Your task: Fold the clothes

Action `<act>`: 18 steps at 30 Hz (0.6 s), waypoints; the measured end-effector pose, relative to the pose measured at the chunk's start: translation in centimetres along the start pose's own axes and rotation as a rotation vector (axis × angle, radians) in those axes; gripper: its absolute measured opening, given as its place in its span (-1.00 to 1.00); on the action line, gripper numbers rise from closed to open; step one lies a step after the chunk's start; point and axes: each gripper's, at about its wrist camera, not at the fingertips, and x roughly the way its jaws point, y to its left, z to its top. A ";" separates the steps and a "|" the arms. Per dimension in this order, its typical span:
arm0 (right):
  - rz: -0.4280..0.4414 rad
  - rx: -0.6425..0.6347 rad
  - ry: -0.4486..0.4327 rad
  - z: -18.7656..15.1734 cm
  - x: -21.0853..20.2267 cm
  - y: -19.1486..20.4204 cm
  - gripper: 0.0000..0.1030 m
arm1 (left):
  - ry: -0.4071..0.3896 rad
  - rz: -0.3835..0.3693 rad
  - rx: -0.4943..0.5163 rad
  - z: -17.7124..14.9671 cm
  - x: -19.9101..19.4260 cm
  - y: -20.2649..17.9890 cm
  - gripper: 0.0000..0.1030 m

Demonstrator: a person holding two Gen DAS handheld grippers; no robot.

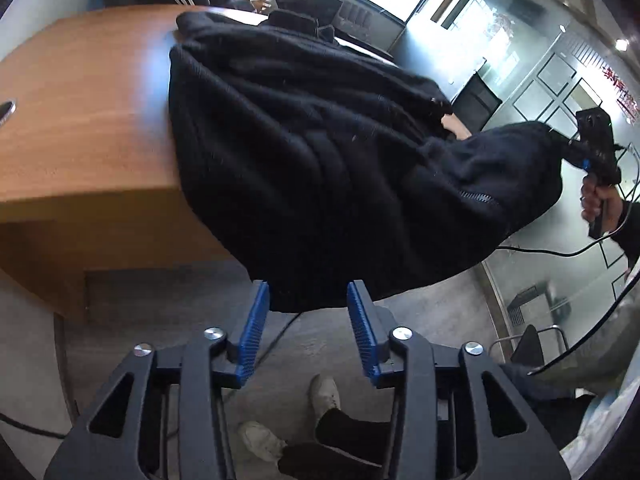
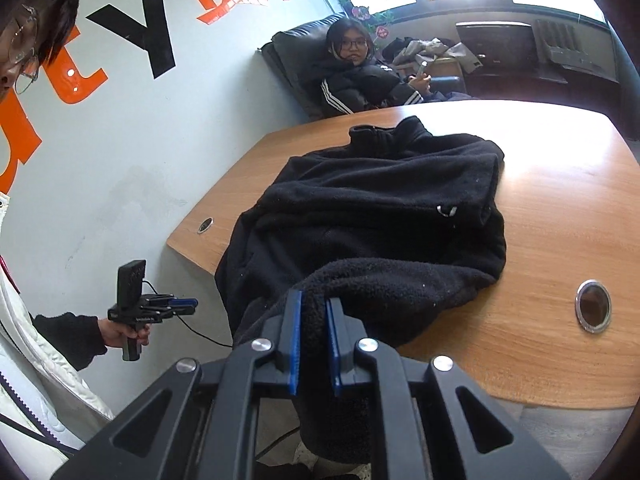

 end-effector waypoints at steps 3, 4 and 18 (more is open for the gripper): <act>-0.038 0.013 0.020 -0.7 -0.4 0.7 -0.77 | -0.028 -0.022 0.031 -1.3 2.1 2.4 0.13; -0.053 0.006 0.028 -0.8 -0.4 1.1 -0.77 | -0.056 -0.038 0.031 -1.7 2.5 3.2 0.17; -0.183 -0.111 0.098 -2.9 2.9 4.5 -0.76 | -0.342 -0.424 0.052 -4.9 11.9 9.6 0.45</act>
